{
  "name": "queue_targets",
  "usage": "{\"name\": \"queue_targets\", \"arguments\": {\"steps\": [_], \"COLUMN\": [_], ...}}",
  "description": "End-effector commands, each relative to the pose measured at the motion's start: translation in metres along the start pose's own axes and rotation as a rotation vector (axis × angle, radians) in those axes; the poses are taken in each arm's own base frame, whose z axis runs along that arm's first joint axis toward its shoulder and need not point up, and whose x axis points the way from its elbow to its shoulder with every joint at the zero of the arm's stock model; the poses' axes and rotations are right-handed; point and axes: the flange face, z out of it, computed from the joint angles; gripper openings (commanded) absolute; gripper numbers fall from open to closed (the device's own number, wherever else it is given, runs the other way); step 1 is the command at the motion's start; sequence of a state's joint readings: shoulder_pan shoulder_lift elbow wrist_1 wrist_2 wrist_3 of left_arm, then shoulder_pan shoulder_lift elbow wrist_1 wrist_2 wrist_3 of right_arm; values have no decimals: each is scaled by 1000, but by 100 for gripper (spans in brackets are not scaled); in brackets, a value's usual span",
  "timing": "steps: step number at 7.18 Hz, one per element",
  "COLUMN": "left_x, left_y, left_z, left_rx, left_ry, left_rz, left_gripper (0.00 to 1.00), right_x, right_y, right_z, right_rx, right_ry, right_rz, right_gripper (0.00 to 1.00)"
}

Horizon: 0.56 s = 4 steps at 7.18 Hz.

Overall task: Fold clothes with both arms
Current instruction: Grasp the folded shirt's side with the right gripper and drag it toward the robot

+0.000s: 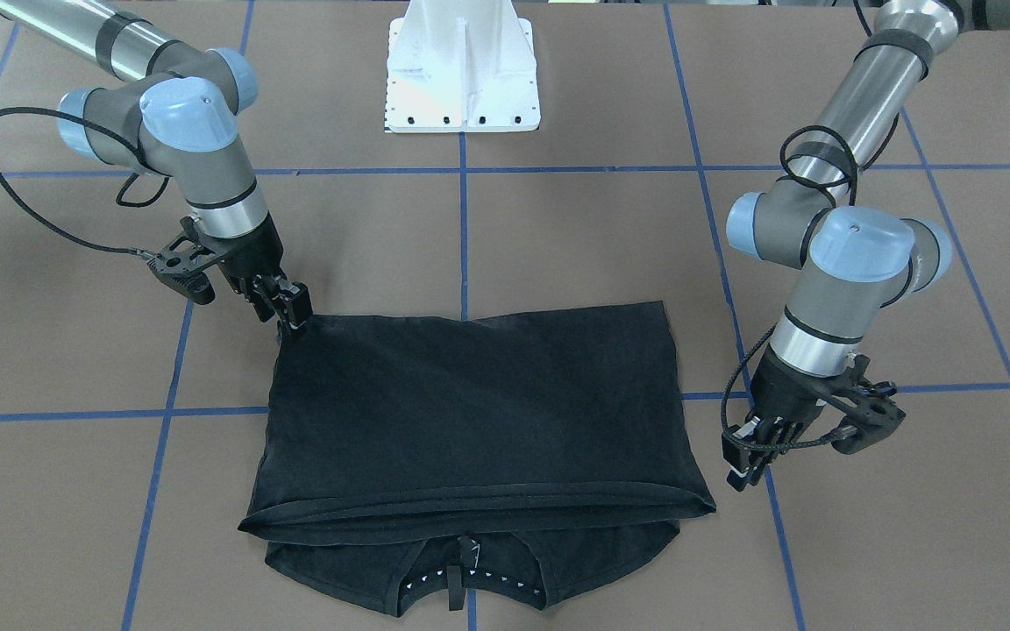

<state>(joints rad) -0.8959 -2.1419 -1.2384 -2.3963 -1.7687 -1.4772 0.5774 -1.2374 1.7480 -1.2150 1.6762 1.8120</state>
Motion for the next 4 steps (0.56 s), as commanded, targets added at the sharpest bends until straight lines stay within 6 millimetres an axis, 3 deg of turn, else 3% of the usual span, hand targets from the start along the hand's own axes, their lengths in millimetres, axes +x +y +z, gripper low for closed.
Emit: {"name": "queue_targets", "arguments": {"steps": [1, 4], "left_x": [0, 0], "left_y": [0, 0], "left_z": [0, 0], "left_rx": [0, 0], "left_ry": [-1, 0], "left_rz": [0, 0], "left_gripper": [32, 32], "right_x": [9, 20], "right_y": [7, 16], "right_z": [3, 11], "right_rx": [12, 2], "right_ry": [9, 36], "right_rz": [-10, -23], "right_gripper": [63, 59]}}
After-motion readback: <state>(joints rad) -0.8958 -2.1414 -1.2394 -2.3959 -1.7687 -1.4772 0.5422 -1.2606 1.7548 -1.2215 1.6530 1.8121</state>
